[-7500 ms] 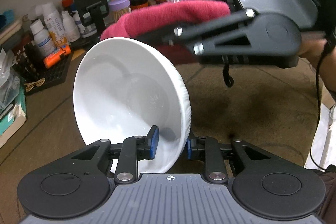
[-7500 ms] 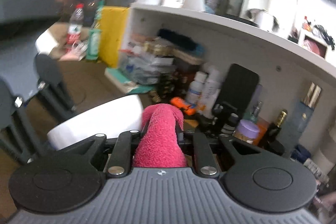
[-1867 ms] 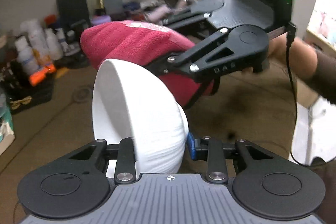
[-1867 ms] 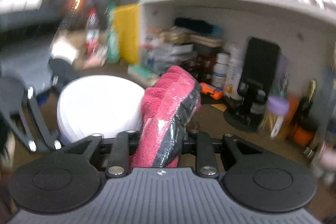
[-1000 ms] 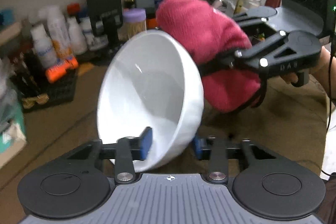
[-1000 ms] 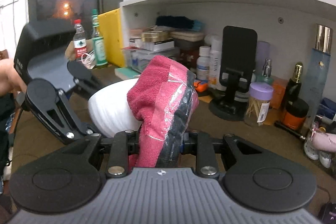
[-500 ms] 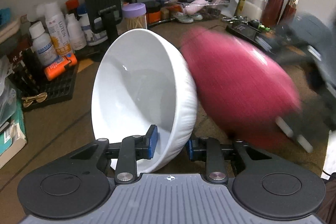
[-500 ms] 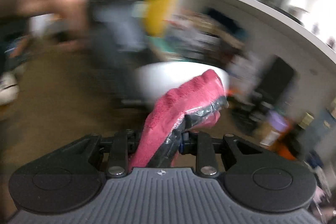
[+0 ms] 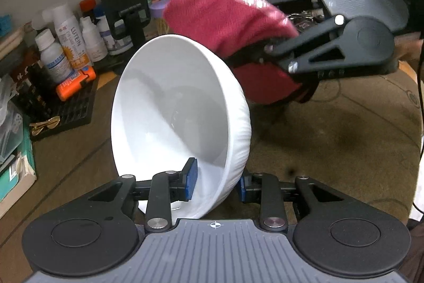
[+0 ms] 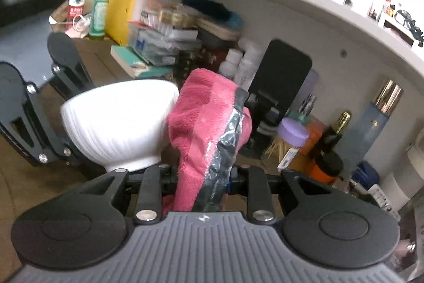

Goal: Clean bowl
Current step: 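Hold the white bowl with the left gripper while the right gripper rubs the towel over its outside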

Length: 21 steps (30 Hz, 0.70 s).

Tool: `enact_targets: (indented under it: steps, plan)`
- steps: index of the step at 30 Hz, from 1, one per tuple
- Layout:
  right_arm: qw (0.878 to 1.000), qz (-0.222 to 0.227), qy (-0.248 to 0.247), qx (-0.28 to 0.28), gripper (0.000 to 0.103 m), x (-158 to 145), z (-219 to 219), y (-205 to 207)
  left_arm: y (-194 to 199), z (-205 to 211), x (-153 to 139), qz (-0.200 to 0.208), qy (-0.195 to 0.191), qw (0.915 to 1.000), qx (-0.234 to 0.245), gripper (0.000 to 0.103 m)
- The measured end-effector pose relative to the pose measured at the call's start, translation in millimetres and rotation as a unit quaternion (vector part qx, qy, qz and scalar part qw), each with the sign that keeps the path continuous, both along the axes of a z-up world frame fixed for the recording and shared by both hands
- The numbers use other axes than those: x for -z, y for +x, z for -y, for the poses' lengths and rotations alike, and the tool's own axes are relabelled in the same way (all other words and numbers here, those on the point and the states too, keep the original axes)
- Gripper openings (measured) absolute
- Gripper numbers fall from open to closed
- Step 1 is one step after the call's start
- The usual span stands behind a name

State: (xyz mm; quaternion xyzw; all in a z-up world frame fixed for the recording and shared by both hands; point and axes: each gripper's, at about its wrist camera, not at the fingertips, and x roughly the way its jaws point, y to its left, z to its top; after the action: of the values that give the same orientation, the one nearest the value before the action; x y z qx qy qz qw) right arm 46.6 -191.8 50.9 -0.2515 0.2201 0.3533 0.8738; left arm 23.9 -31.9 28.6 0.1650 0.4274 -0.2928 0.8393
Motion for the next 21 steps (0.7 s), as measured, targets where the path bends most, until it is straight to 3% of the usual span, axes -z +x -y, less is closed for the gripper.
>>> enact_targets:
  steps: [6,13,18,21]
  plan:
    - [0.997,0.009,-0.026,-0.068,0.026,13.7,-12.6,-49.1,-1.1,2.0,1.6,0.0,0.011,0.9999,-0.002,0.034]
    - [0.991,-0.017,-0.009,-0.134,0.026,8.4,-4.6,-99.9,-2.8,6.5,3.4,0.006,0.028,0.9996,-0.005,0.035]
    - [0.991,-0.014,0.005,-0.13,0.026,1.8,6.7,-106.3,-4.2,8.9,5.2,0.008,0.033,0.9994,-0.006,0.037]
    - [0.995,-0.014,0.014,-0.094,0.026,-0.3,11.2,-88.2,-5.2,9.8,6.1,0.008,0.035,0.9994,-0.005,0.039]
